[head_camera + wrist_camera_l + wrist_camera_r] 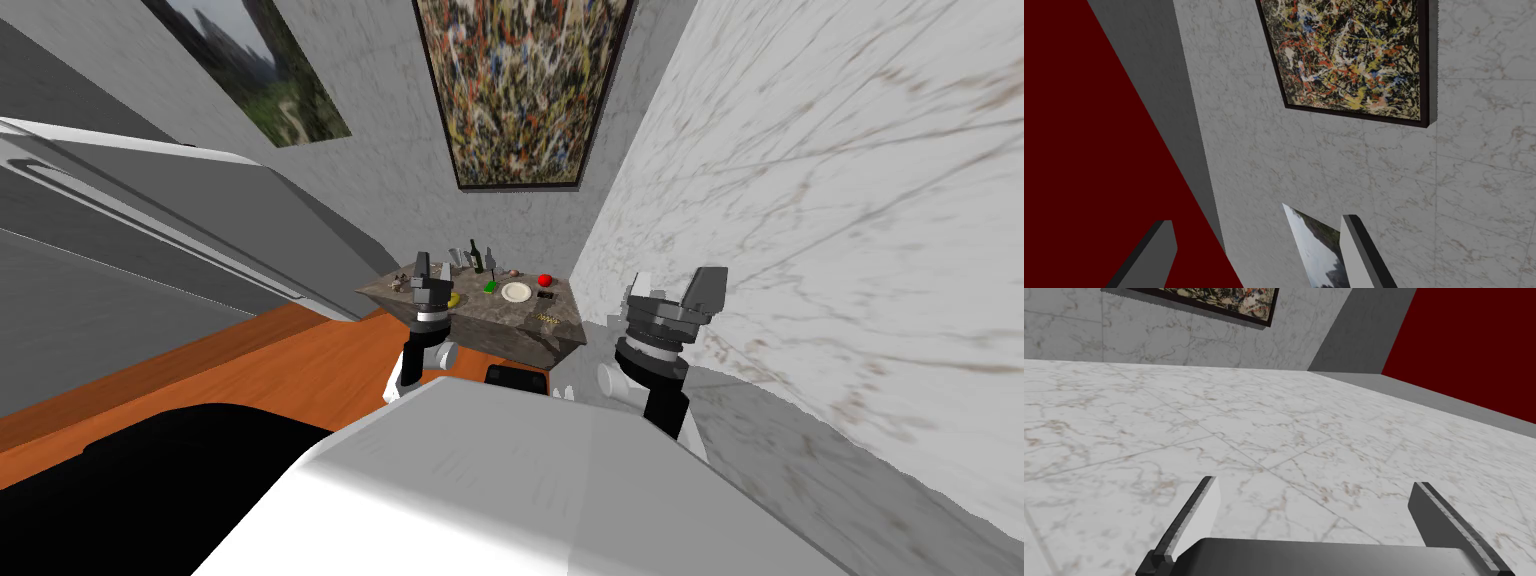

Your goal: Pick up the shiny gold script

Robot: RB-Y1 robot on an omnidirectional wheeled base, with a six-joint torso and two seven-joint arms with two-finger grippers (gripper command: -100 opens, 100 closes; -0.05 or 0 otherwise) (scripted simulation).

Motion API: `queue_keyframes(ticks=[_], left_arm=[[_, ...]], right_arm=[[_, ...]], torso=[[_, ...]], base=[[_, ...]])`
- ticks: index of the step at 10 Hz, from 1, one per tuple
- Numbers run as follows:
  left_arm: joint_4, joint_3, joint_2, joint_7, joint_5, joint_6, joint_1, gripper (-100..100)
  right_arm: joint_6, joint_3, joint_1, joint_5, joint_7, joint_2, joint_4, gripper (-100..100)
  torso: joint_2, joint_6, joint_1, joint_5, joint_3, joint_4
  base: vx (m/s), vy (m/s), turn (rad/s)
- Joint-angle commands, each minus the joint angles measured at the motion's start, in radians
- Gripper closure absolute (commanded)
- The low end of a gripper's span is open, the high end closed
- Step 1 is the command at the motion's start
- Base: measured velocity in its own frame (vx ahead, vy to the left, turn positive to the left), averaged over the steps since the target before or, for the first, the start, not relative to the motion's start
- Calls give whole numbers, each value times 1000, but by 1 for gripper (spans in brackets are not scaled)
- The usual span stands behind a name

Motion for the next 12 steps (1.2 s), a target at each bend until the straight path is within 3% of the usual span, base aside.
queue_keyframes(ticks=[1,8,9,12], left_arm=[[0,0,0,0,0,0,0,0],[0,0,0,0,0,0,0,0],[0,0,0,0,0,0,0,0],[0,0,0,0,0,0,0,0]], right_arm=[[-8,-19,11,14,-8,-48,13,-100],[-65,-136,88,140,-67,-250,123,-100],[-65,-136,88,140,-67,-255,123,-100],[-102,-193,131,227,-100,-354,208,-100]], torso=[[0,0,0,0,0,0],[7,0,4,1,4,2],[6,0,5,1,4,1],[5,0,5,1,3,1]], base=[[-47,26,39],[-96,66,80],[-55,62,30],[-66,91,139]])
